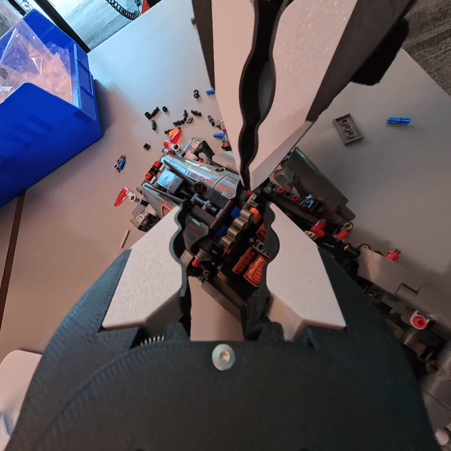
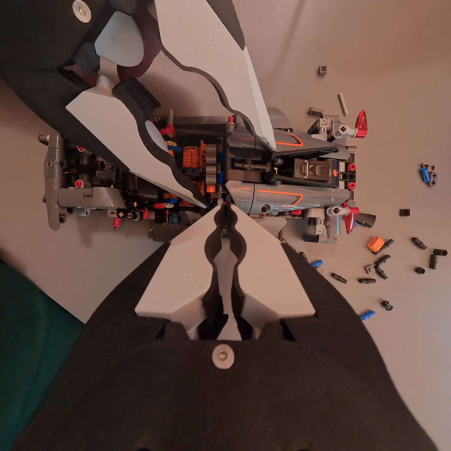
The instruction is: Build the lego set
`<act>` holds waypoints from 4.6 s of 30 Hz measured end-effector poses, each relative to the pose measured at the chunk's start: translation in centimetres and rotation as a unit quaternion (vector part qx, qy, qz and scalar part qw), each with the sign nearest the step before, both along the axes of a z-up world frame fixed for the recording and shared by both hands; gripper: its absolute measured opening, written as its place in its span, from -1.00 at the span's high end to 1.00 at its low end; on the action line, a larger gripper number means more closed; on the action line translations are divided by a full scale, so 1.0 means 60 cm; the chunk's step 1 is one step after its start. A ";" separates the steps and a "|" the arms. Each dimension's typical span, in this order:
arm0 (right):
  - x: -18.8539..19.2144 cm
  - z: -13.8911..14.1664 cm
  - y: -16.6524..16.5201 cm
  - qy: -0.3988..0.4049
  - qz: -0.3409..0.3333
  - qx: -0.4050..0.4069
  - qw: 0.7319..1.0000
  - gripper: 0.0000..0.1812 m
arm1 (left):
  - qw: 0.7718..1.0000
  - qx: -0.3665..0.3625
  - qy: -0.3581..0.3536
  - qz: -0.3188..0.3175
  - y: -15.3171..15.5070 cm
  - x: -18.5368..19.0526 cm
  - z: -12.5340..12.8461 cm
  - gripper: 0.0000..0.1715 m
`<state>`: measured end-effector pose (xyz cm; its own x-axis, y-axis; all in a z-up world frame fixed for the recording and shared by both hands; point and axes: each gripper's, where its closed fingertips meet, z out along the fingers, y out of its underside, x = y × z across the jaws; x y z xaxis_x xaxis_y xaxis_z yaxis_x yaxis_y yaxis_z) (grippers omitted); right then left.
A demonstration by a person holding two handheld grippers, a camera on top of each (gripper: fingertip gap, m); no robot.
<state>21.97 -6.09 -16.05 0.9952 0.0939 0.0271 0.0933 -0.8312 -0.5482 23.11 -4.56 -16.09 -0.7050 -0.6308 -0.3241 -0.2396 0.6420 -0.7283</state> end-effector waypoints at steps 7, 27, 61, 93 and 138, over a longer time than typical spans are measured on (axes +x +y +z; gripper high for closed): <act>0.006 -0.001 -0.004 0.006 -0.021 0.003 1.000 1.00 | 1.000 -0.011 -0.002 0.001 0.000 0.002 0.000 0.26; 0.011 -0.003 -0.001 -0.009 -0.021 -0.048 0.999 1.00 | 1.000 -0.019 -0.004 0.003 0.004 0.004 0.000 0.27; 0.028 0.024 -0.003 -0.011 -0.004 -0.043 0.999 1.00 | 1.000 -0.009 -0.015 0.012 0.019 0.010 0.001 0.31; 0.018 -0.003 -0.004 0.059 -0.011 0.067 0.996 1.00 | 1.000 -0.005 -0.014 0.001 0.019 0.008 0.001 0.31; 0.036 0.009 0.025 -0.148 0.297 0.131 0.934 0.73 | 0.998 -0.044 0.026 0.040 0.060 0.001 0.000 0.30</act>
